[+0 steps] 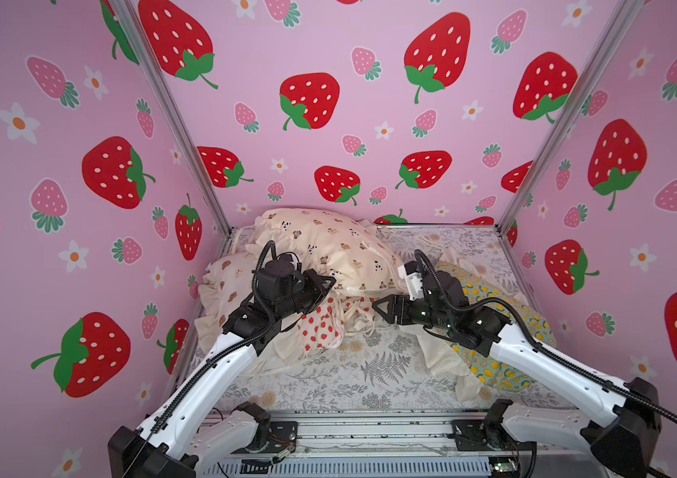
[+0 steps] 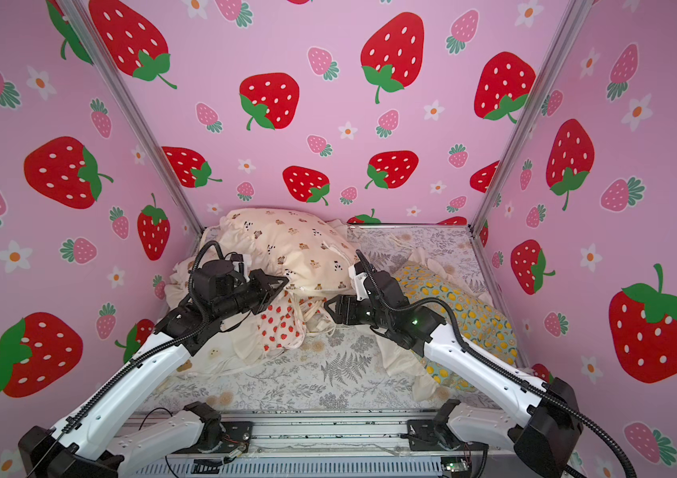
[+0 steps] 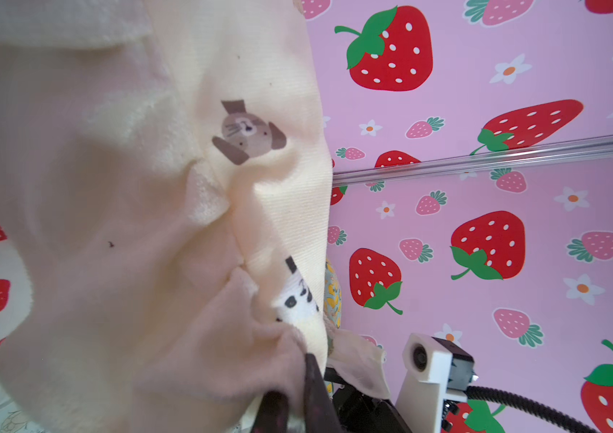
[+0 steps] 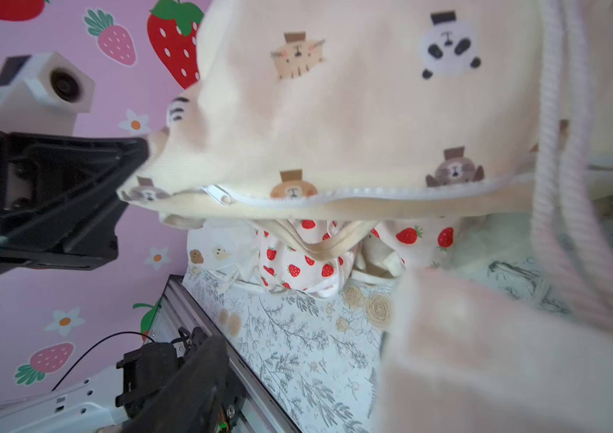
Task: Zip up pillowcases
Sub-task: Zip the pillowcase.
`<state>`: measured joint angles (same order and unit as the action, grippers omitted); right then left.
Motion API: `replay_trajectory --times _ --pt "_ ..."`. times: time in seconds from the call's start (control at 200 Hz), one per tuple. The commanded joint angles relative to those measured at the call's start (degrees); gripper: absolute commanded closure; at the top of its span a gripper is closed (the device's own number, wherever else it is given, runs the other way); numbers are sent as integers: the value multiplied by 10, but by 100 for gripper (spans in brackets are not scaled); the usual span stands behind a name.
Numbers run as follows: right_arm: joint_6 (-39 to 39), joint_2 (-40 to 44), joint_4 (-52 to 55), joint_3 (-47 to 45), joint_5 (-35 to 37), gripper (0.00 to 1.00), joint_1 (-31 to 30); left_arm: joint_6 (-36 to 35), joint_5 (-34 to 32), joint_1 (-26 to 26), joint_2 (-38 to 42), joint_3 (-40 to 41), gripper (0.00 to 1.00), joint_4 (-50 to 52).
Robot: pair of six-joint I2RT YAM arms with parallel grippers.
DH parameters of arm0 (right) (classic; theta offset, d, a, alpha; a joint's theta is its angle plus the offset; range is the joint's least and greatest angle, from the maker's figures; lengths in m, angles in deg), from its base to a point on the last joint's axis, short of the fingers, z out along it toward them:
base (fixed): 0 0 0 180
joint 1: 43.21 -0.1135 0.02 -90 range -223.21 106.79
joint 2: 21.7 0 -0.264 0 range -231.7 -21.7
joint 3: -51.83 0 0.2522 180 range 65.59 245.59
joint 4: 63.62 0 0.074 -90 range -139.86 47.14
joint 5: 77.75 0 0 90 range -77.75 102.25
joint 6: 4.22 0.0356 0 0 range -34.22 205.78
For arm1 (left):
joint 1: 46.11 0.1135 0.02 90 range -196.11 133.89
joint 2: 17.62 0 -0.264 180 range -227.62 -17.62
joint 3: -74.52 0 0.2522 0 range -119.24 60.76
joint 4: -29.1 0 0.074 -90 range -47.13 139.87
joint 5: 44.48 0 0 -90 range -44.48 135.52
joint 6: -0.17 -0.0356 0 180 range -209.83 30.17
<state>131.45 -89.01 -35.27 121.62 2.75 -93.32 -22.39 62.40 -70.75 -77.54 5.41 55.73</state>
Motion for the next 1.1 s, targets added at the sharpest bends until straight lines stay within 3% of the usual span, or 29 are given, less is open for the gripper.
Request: replay_trajectory --times 0.0,0.08,0.21,0.385,0.46,0.525,0.665,0.755,0.865,1.025,1.095 --pt "11 23 32 -16 49 25 16 16 22 3 2 7 100 -30" --pt "9 35 18 -12 43 17 31 15 17 4 1 9 100 -31" --pt "-43 5 112 60 156 14 57 10 14 4 -5 8 100 -35" --pt "-86 -64 73 79 113 11 186 3 5 6 -7 5 100 -20" --pt "-118 -87 98 131 127 7 239 0 -2 6 -3 4 100 -15" --pt "-124 -91 130 183 92 3 263 -7 -3 8 1 2 100 -14" --pt "-56 -65 128 205 -60 1 248 -12 -3 11 -3 -2 100 -1" --pt "-45 -40 130 201 -96 0 225 1 5 12 -3 10 100 -26" --pt "11 -11 30 140 -144 0 197 2 6 12 -5 11 100 -29" --pt "-75 -57 112 170 -64 0 99 14 14 11 -6 21 100 -44" --pt "-53 -58 42 127 -91 11 85 26 24 12 -9 26 100 -61"
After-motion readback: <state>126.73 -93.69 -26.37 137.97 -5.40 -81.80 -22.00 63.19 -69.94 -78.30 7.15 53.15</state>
